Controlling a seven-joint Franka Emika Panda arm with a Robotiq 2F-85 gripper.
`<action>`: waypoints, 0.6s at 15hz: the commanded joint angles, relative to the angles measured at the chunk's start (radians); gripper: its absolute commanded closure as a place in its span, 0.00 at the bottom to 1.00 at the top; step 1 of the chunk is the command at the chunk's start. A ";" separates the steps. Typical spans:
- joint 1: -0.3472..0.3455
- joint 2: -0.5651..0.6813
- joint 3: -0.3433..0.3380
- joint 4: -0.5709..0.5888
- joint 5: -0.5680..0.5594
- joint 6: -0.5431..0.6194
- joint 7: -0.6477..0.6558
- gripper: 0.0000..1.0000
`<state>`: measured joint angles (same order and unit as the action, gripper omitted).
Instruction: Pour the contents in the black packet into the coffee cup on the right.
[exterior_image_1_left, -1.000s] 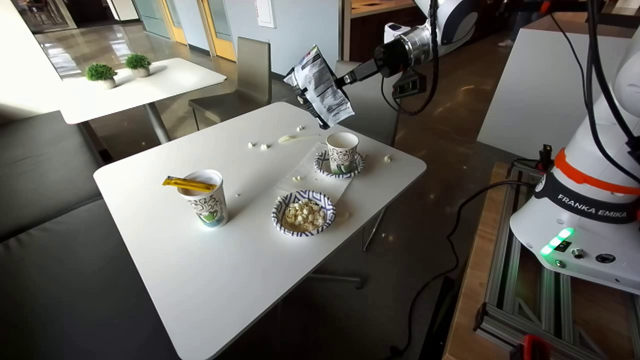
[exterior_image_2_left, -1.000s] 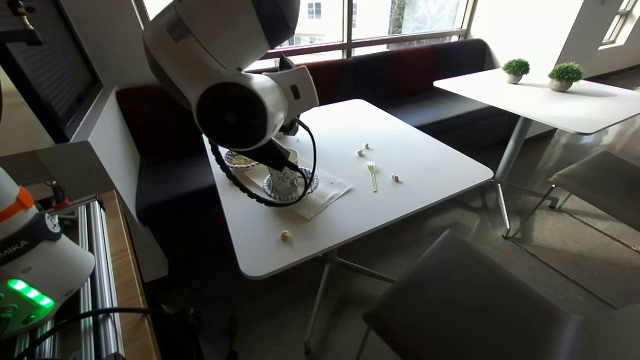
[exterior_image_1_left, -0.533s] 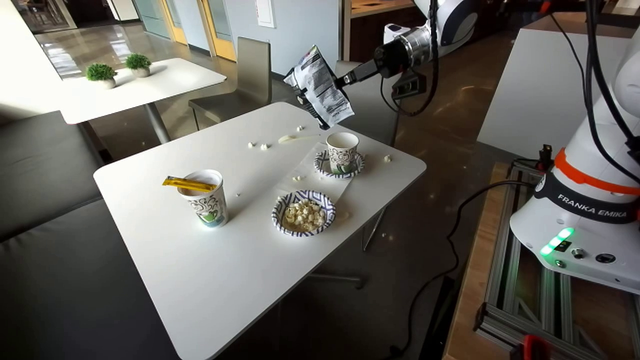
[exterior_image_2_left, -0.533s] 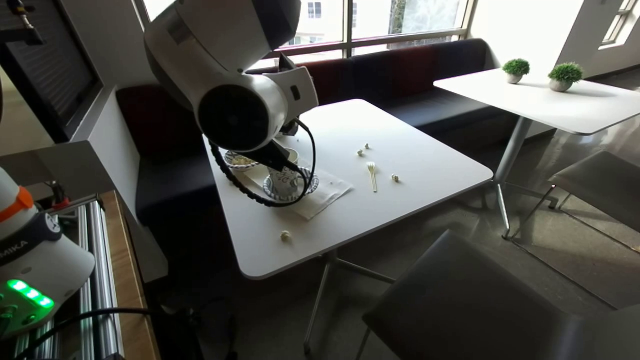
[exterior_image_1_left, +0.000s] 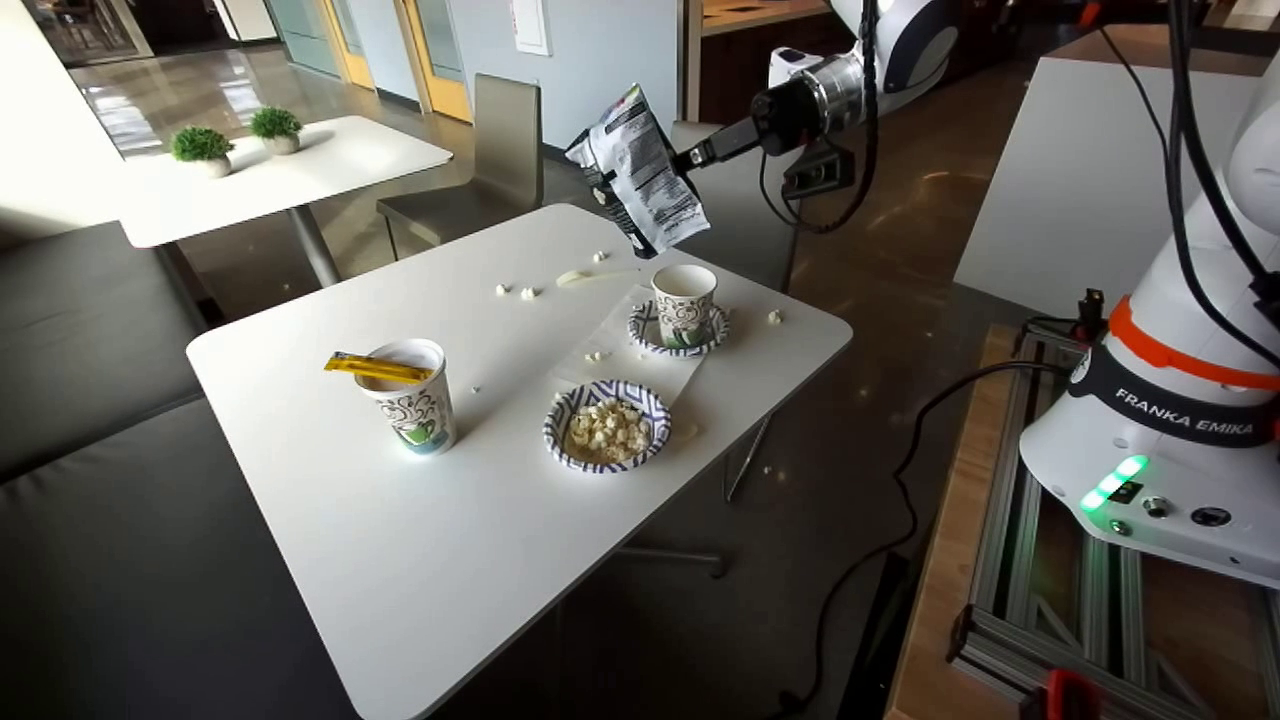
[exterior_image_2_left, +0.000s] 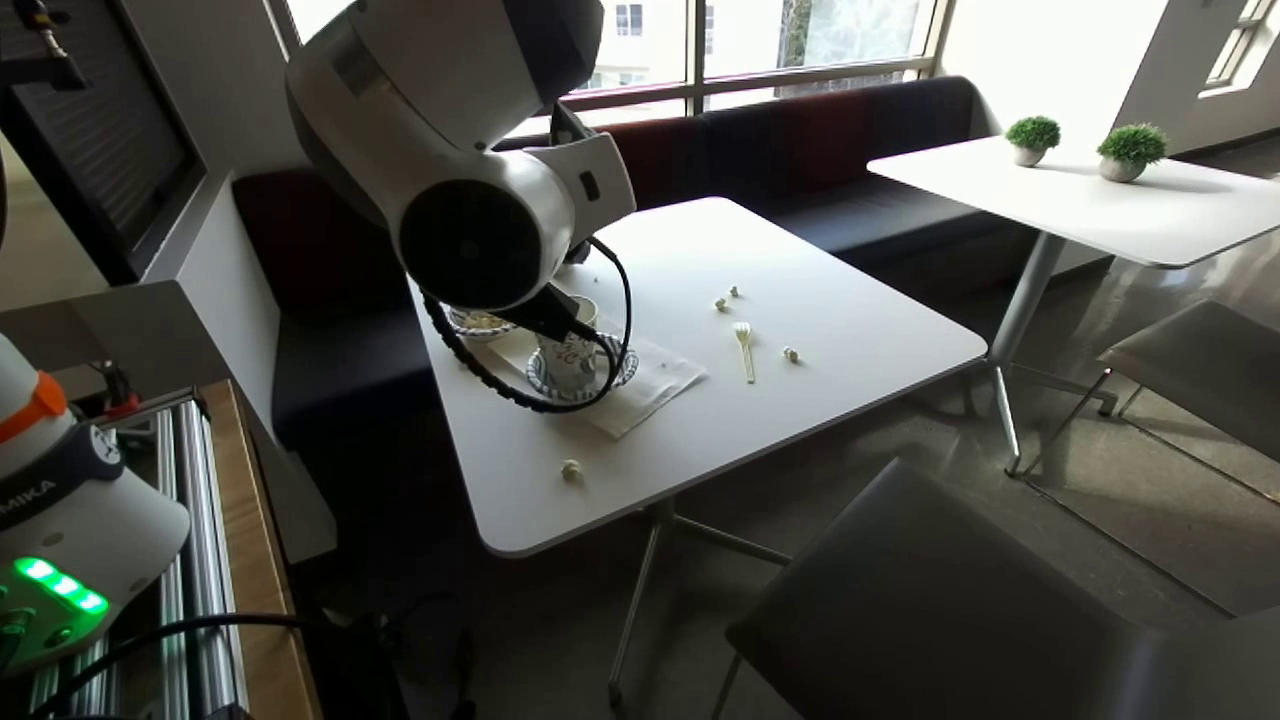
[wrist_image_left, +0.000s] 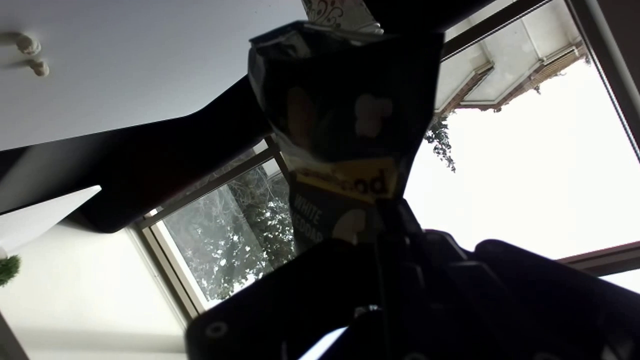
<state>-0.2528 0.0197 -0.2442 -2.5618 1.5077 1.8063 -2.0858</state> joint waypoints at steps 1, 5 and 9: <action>-0.005 0.009 -0.011 0.007 -0.021 0.007 -0.012 1.00; 0.022 -0.045 0.013 -0.011 -0.021 0.081 -0.026 1.00; 0.099 -0.084 0.103 -0.004 -0.006 0.315 -0.048 1.00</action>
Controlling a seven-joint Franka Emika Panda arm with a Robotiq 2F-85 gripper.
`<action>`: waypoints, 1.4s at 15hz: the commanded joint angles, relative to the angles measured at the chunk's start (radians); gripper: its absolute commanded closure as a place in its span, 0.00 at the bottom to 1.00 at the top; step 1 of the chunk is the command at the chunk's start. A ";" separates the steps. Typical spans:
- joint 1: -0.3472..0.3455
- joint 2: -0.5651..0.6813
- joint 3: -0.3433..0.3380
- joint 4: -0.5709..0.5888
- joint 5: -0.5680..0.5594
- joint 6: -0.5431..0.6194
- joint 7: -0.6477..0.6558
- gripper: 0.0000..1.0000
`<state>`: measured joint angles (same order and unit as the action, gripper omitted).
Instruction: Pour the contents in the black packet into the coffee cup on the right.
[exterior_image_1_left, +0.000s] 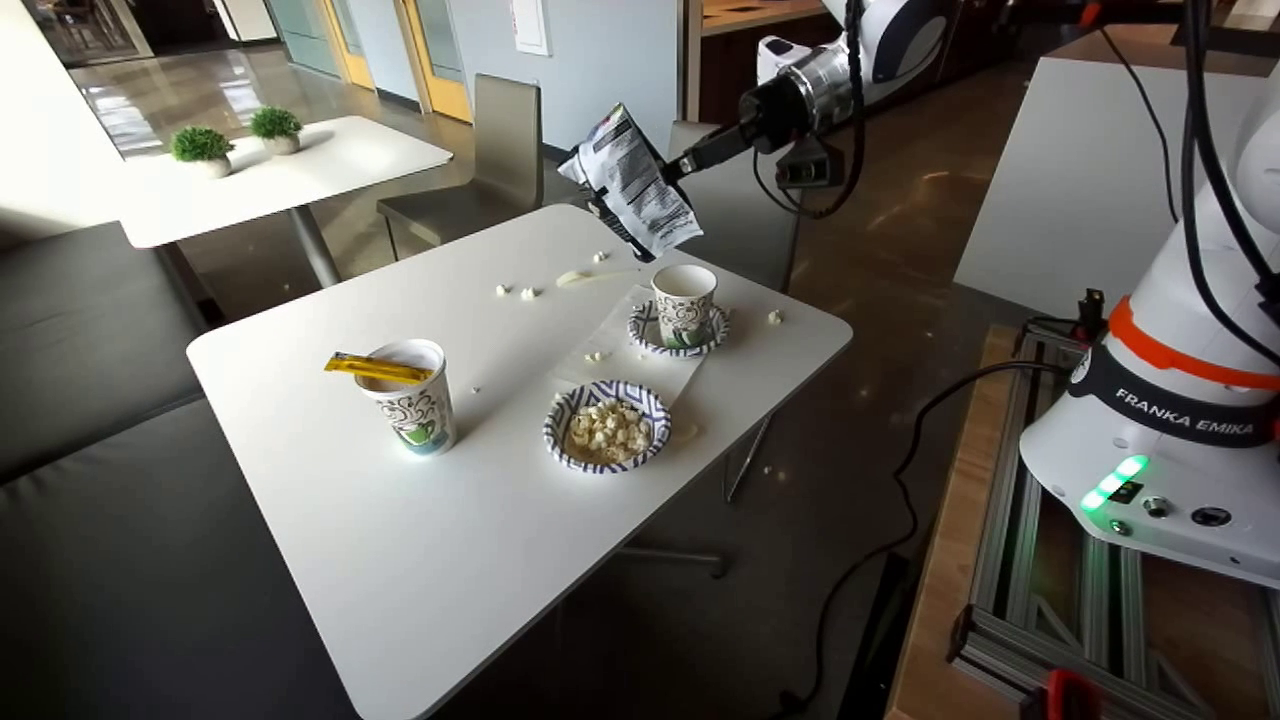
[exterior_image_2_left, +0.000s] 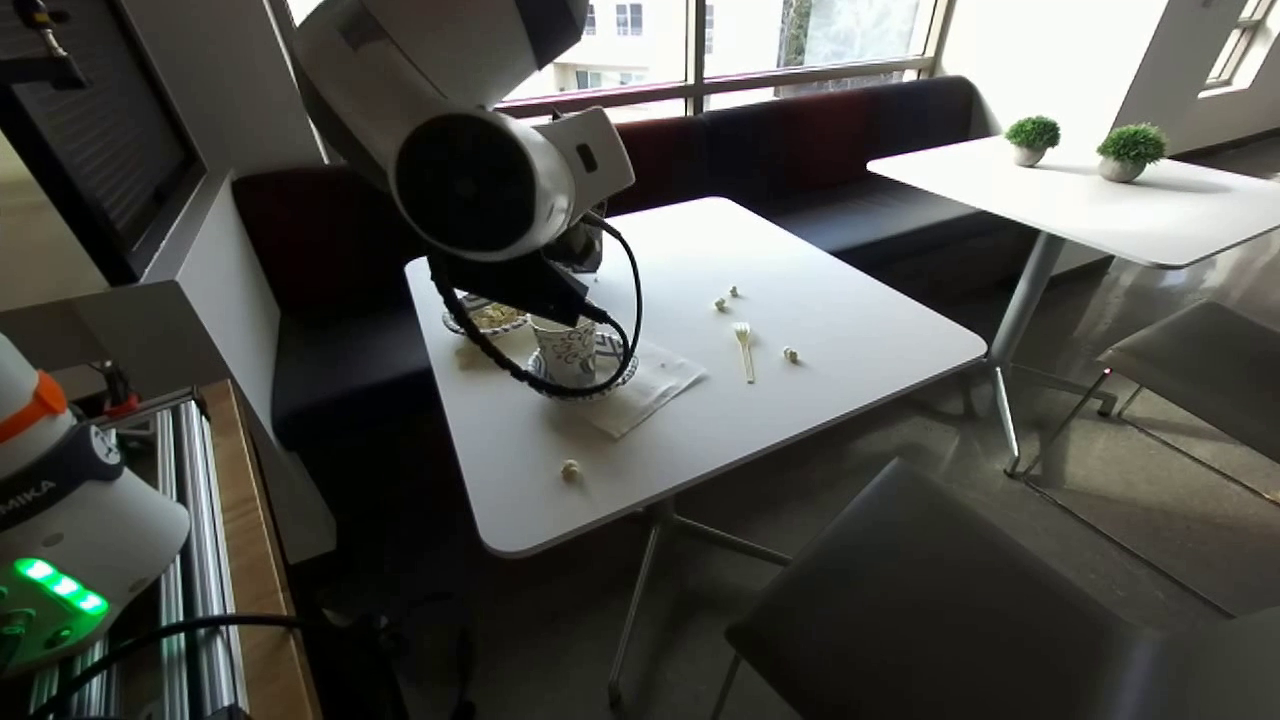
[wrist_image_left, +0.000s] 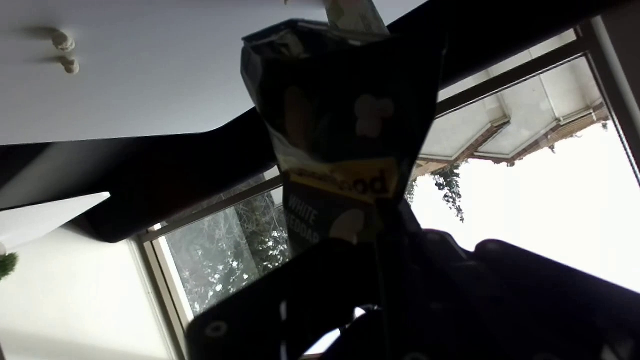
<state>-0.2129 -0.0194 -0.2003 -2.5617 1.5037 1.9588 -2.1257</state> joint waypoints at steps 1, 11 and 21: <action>0.085 -0.051 0.090 0.002 0.008 0.236 -0.006 1.00; 0.297 0.111 0.355 0.236 0.002 0.999 -0.050 1.00; 0.361 0.511 0.362 0.490 -0.024 1.371 -0.126 1.00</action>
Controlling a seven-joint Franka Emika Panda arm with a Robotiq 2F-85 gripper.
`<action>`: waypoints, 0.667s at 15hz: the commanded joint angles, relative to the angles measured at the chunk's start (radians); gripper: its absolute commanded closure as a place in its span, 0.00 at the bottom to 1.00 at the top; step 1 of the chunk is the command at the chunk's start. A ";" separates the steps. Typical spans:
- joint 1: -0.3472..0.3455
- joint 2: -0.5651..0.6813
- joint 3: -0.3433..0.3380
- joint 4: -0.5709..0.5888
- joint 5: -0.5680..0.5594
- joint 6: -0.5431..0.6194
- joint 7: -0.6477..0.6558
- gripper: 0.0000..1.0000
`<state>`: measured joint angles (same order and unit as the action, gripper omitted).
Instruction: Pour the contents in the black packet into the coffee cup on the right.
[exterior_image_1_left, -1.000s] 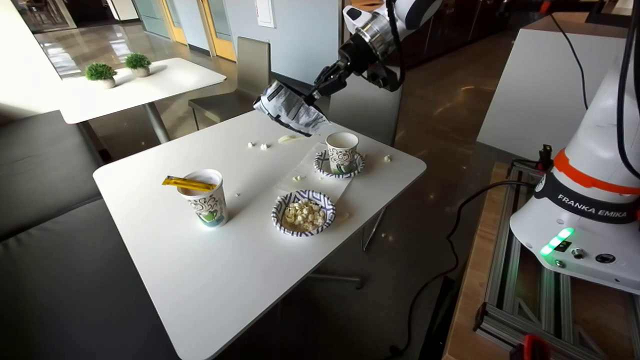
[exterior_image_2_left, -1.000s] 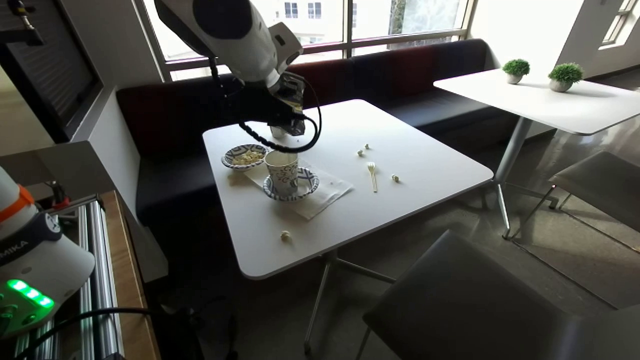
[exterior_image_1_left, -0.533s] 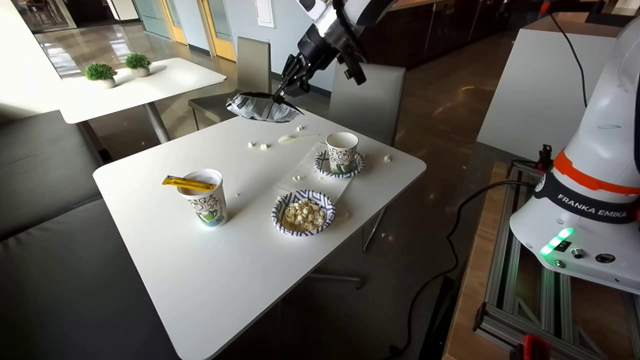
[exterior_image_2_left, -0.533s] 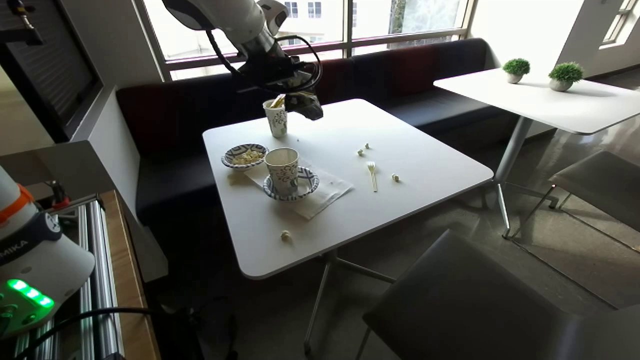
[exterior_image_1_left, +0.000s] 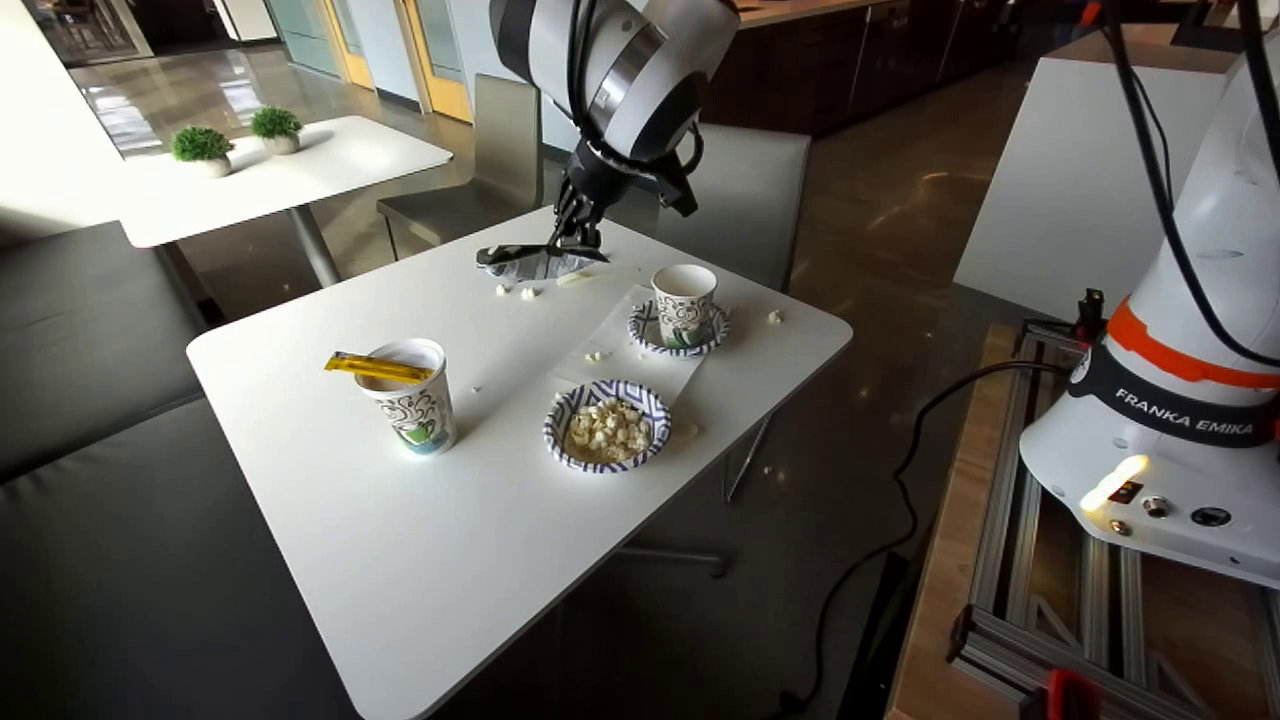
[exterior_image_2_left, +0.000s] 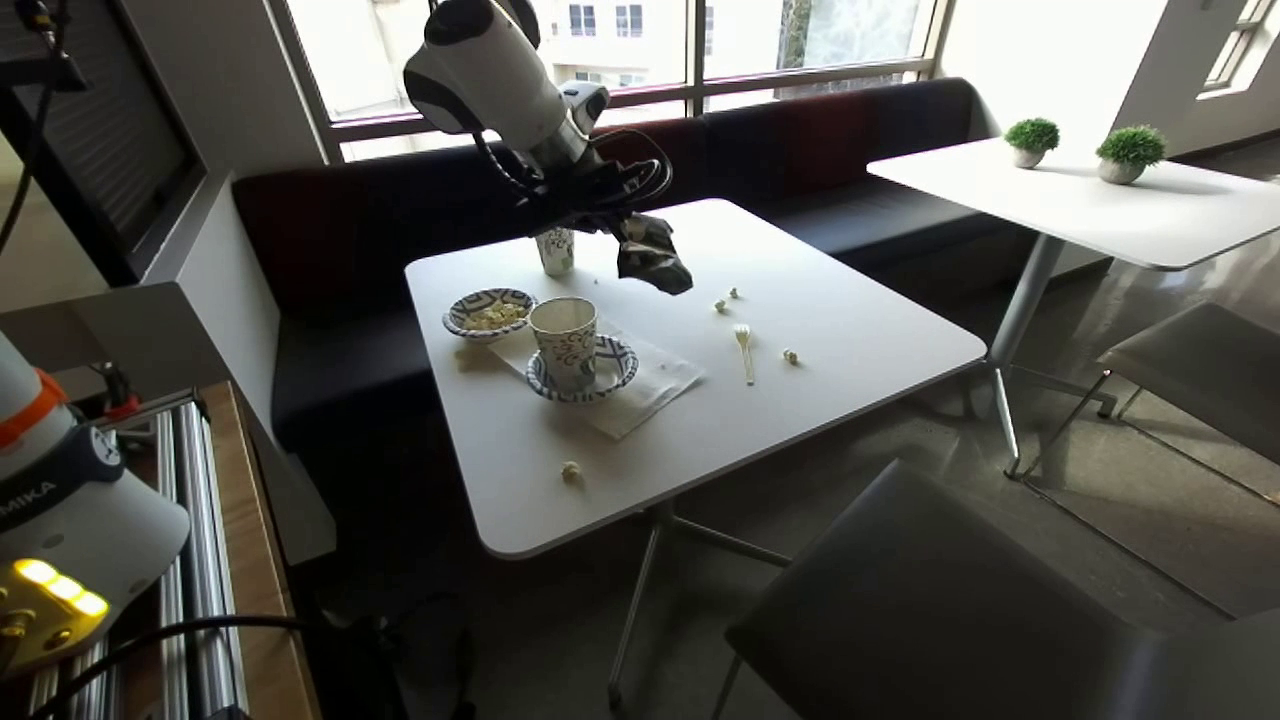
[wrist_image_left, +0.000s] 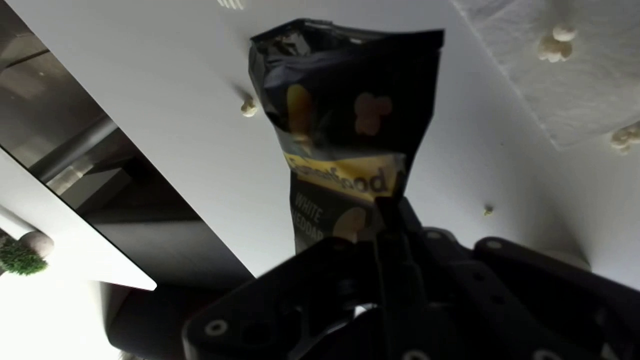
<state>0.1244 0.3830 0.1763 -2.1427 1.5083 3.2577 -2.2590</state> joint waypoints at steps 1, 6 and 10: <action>0.029 0.137 -0.019 0.085 -0.039 0.090 0.013 1.00; 0.046 0.213 -0.033 0.113 -0.029 0.106 0.021 0.74; 0.063 0.198 -0.063 -0.025 -0.011 -0.010 0.075 0.51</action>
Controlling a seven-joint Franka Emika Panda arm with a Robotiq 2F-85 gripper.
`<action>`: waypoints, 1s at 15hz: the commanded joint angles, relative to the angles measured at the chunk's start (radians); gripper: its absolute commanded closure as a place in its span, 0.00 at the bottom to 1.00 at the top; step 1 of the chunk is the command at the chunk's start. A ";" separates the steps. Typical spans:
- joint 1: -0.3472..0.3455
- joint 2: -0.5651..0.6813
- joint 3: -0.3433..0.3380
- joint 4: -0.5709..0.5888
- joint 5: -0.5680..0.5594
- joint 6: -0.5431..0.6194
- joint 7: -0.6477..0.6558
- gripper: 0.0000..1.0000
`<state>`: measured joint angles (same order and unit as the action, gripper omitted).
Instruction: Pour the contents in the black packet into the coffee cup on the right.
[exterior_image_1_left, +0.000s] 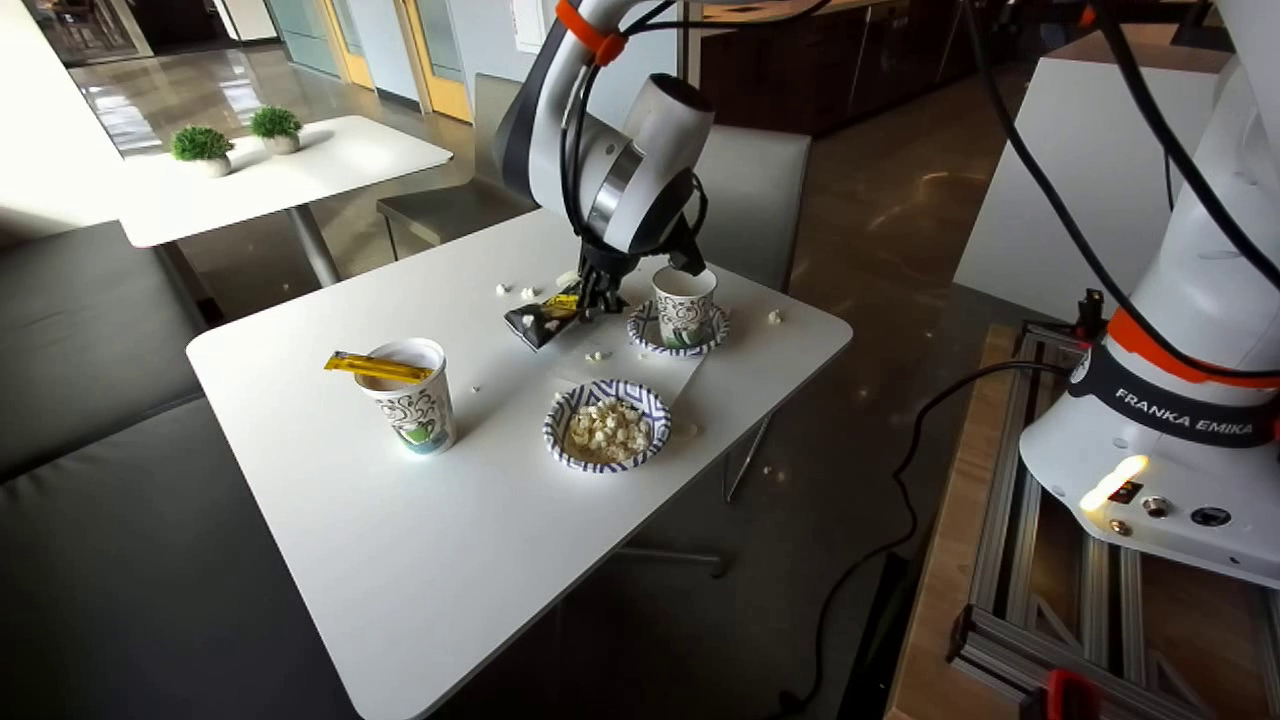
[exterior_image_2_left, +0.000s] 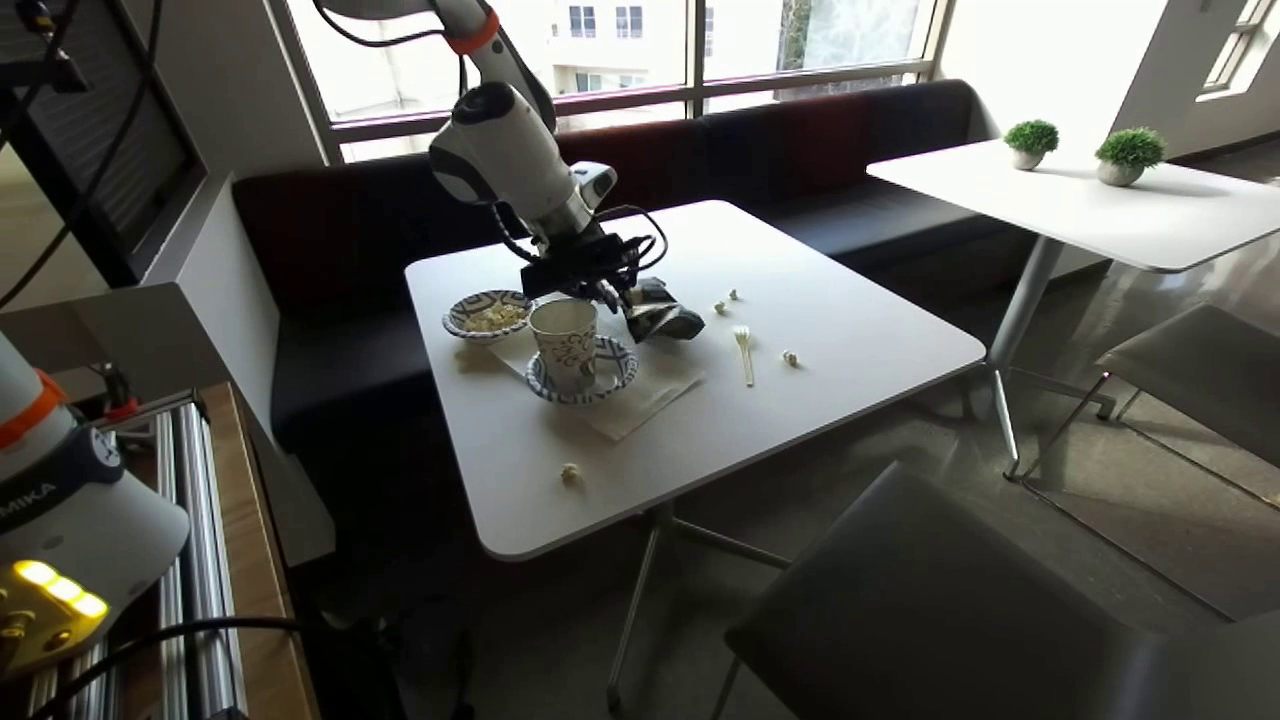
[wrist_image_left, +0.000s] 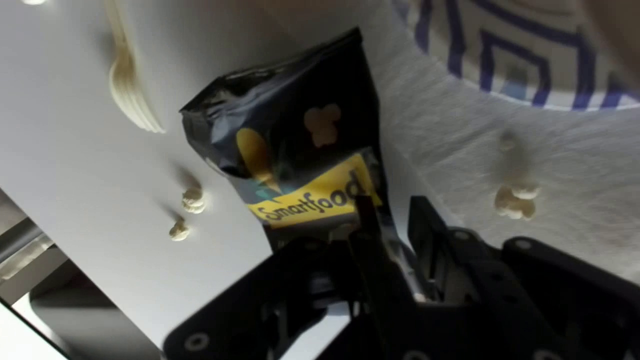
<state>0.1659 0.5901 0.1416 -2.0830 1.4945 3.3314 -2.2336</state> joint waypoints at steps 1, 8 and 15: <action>0.017 -0.015 -0.029 -0.102 -0.024 -0.131 0.087 0.44; 0.021 -0.024 -0.082 -0.016 -0.267 -0.403 0.342 0.00; 0.056 -0.040 -0.139 0.011 -0.388 -0.443 0.555 0.00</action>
<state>0.2013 0.5650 0.0319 -2.0667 1.1430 2.9341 -1.7678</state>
